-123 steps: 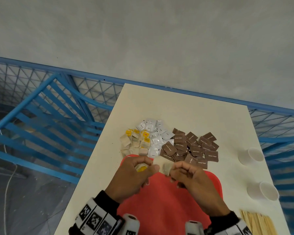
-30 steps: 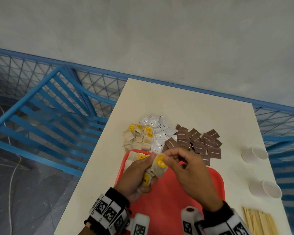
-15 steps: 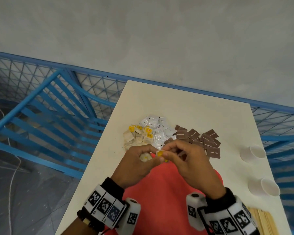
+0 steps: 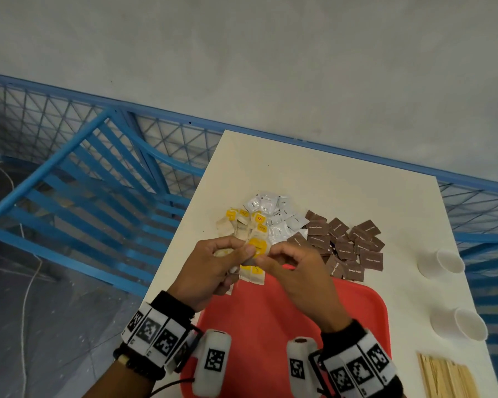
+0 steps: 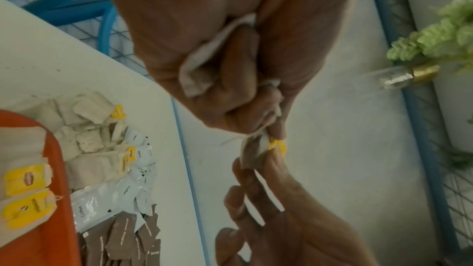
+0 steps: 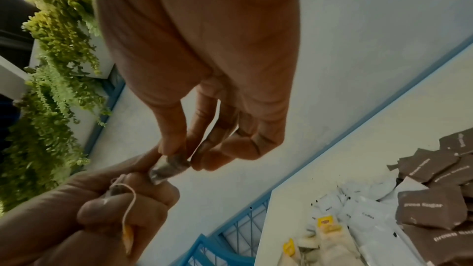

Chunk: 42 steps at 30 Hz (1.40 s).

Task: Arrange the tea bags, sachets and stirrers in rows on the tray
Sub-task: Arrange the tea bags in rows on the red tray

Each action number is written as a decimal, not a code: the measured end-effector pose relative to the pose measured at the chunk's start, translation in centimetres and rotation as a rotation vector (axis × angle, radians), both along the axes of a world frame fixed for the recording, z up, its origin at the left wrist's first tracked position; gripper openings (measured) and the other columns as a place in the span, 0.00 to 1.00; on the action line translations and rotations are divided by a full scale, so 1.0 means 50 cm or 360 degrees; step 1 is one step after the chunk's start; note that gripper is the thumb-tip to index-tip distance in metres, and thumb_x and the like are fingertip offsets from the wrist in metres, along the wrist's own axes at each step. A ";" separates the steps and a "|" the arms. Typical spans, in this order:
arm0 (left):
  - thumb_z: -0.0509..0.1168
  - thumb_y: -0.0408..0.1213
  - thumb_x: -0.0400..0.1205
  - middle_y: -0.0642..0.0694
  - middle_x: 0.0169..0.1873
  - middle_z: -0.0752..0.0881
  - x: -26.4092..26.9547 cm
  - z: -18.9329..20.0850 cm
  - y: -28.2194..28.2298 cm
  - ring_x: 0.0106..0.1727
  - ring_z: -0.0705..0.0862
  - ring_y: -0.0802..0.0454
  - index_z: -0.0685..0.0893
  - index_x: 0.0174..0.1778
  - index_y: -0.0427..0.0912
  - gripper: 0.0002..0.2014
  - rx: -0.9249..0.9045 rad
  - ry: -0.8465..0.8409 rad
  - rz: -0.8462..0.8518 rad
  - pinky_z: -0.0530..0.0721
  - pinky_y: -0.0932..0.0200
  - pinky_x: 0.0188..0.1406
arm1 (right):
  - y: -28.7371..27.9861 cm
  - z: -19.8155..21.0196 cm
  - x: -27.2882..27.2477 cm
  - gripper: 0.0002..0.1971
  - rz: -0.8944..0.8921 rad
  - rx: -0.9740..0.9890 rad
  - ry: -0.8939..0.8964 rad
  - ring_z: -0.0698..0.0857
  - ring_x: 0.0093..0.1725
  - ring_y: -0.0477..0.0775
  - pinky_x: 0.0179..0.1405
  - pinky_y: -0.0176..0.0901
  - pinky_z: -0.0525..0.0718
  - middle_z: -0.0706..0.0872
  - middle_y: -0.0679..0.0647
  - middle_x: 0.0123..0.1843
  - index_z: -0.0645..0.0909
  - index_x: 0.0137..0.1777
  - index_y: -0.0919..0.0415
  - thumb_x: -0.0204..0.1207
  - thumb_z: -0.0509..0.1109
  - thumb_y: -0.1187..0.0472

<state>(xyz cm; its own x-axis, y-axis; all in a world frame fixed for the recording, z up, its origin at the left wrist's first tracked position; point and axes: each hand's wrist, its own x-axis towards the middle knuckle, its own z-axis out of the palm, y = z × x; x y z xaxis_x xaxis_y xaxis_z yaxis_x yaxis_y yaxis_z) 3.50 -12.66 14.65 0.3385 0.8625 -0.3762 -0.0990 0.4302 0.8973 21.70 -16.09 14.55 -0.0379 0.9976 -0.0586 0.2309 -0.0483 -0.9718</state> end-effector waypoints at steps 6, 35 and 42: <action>0.72 0.41 0.78 0.49 0.22 0.74 -0.030 -0.027 0.012 0.18 0.66 0.59 0.87 0.41 0.40 0.07 -0.0192 -0.0091 0.0033 0.51 0.68 0.19 | 0.020 -0.023 -0.031 0.04 -0.0048 0.0036 -0.0016 0.83 0.37 0.50 0.38 0.36 0.79 0.88 0.46 0.41 0.89 0.42 0.51 0.71 0.80 0.55; 0.70 0.49 0.79 0.48 0.23 0.74 -0.111 -0.197 -0.083 0.20 0.67 0.57 0.84 0.55 0.30 0.22 -0.0491 0.0262 0.0148 0.58 0.68 0.18 | 0.024 -0.327 -0.097 0.12 -0.0560 -0.0822 -0.0575 0.81 0.36 0.45 0.31 0.37 0.72 0.84 0.46 0.34 0.77 0.33 0.55 0.69 0.79 0.56; 0.54 0.66 0.81 0.39 0.28 0.78 -0.100 -0.182 -0.060 0.23 0.77 0.51 0.86 0.56 0.34 0.35 -0.0761 -0.0138 0.0329 0.67 0.68 0.12 | 0.012 -0.269 -0.091 0.09 -0.0400 -0.0667 -0.0621 0.81 0.38 0.43 0.29 0.30 0.70 0.83 0.44 0.35 0.76 0.37 0.53 0.76 0.73 0.59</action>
